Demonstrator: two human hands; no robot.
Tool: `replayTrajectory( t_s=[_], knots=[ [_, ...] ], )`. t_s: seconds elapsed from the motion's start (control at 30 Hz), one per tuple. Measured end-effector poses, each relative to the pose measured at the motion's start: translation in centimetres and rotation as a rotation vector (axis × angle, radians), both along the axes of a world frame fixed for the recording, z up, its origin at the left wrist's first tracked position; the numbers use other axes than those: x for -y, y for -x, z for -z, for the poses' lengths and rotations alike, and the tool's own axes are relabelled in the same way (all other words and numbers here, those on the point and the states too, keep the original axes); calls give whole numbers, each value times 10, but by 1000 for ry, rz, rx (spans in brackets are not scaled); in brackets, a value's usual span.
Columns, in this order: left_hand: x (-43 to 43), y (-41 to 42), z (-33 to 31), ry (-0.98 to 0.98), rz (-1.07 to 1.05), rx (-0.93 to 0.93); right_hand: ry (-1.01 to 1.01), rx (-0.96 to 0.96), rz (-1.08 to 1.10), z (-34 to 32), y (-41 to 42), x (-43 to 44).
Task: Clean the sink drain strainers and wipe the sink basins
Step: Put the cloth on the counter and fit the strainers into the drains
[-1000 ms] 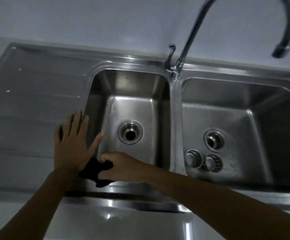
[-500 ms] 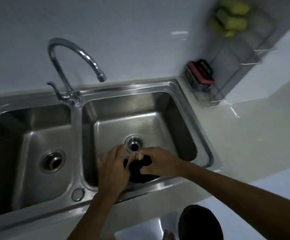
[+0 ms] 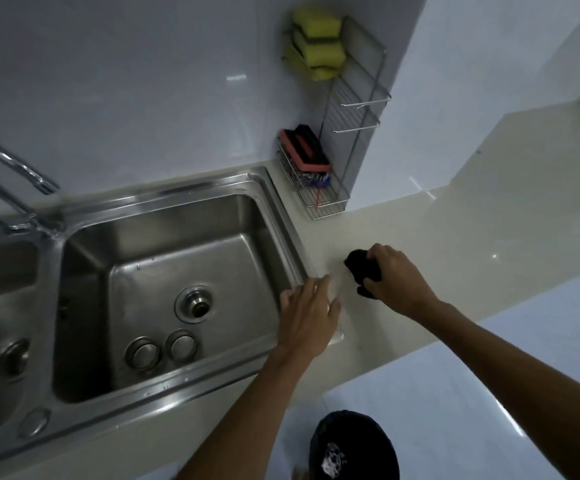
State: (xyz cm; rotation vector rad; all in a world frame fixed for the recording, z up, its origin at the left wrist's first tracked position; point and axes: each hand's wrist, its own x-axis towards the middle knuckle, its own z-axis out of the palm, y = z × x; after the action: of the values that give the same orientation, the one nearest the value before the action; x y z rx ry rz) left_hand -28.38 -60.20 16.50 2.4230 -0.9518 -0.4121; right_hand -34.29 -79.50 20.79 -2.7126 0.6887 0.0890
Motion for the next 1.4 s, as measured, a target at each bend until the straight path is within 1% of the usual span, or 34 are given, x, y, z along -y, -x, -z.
replayTrajectory(
  t_s=[0.1,0.17,0.27,0.37,0.4,0.53,0.67,0.8,0.9,0.97,1.17,1.4],
  knots=[
    [0,3,9,-78,4,9,19,-318,-63,26,11,4],
    [-4,1,15,-118,12,17,43,-380,-84,32,12,5],
    [-18,-4,21,-144,3,17,176,-360,-69,23,6,2],
    [-45,-19,20,-166,-26,39,309,-249,-77,6,-8,-17],
    [-57,-25,19,-173,-38,50,305,-212,-106,0,-16,-29],
    [-125,-56,19,-214,-73,85,160,-141,-299,-11,-57,-101],
    [-205,-91,29,-319,-107,128,97,-112,-460,17,-102,-197],
    [-288,-128,49,-351,-112,174,97,-232,-533,70,-146,-274],
    [-335,-156,64,-424,-34,204,75,-346,-526,109,-167,-307],
    [-352,-171,71,-426,12,209,53,-409,-508,129,-176,-319],
    [-367,-189,89,-354,71,291,67,-529,-478,167,-189,-327],
    [-367,-191,95,-326,63,338,130,-546,-559,184,-198,-329]
  ],
)
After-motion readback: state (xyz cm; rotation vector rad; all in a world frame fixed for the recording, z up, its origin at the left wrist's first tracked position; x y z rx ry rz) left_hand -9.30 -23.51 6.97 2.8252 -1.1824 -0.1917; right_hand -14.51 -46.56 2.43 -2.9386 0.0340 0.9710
